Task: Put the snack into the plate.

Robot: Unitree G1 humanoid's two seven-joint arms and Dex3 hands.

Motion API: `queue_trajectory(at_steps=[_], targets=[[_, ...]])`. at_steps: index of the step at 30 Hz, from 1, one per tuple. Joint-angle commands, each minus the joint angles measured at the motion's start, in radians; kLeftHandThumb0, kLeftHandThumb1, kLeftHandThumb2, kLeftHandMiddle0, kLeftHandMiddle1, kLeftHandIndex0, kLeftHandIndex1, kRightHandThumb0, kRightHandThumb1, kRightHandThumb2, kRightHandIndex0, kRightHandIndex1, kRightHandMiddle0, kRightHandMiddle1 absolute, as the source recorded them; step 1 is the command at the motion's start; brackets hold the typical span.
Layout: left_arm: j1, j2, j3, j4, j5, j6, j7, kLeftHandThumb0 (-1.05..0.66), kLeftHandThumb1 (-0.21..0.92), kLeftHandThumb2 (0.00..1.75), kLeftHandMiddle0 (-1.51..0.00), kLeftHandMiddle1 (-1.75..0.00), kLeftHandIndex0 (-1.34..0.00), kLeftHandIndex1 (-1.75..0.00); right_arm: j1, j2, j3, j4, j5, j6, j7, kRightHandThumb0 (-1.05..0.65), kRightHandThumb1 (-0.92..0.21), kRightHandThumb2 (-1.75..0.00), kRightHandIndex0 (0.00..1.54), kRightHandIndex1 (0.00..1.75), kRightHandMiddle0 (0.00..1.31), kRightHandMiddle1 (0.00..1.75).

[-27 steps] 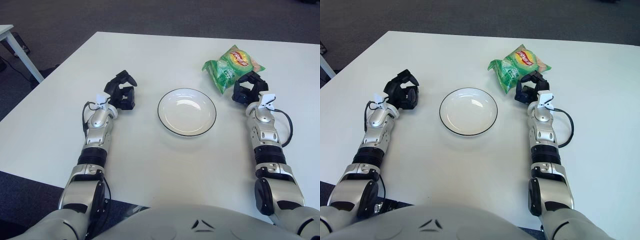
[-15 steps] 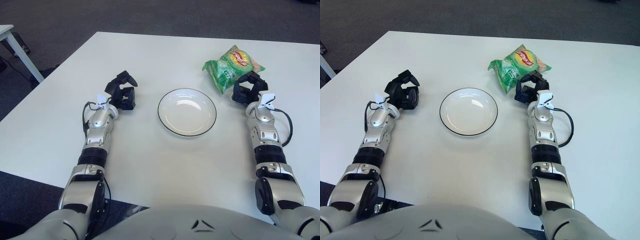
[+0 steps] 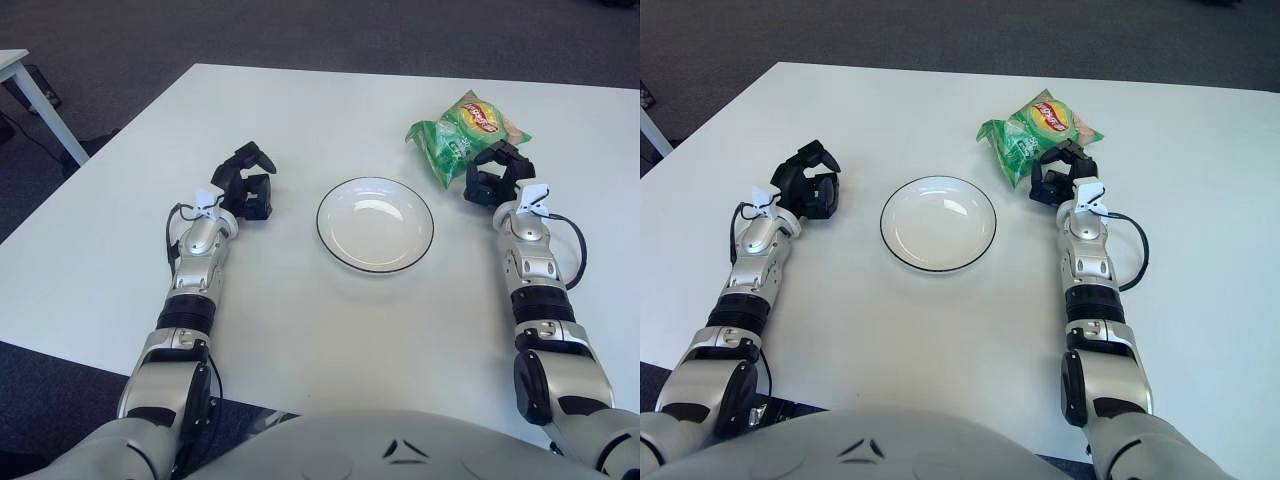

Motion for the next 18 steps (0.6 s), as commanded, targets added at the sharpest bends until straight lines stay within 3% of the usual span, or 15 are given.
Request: queue_trajectory(at_steps=[1, 18], targets=[[0.149, -0.136, -0.028, 0.105, 0.008, -0.014, 0.026, -0.47, 0.32, 1.30, -1.21, -1.75, -0.60, -1.75, 0.059, -0.008, 0.020, 0.105, -0.031, 0.031, 0.021, -0.48, -0.34, -1.29, 1.23, 1.75, 0.60, 1.75], [0.112, -0.164, -0.050, 0.161, 0.063, -0.094, 0.088, -0.48, 0.31, 1.32, -1.23, -1.75, -0.62, -1.75, 0.011, -0.066, 0.036, 0.276, -0.037, -0.098, 0.056, -0.47, -0.36, -1.26, 1.28, 1.75, 0.58, 1.75]])
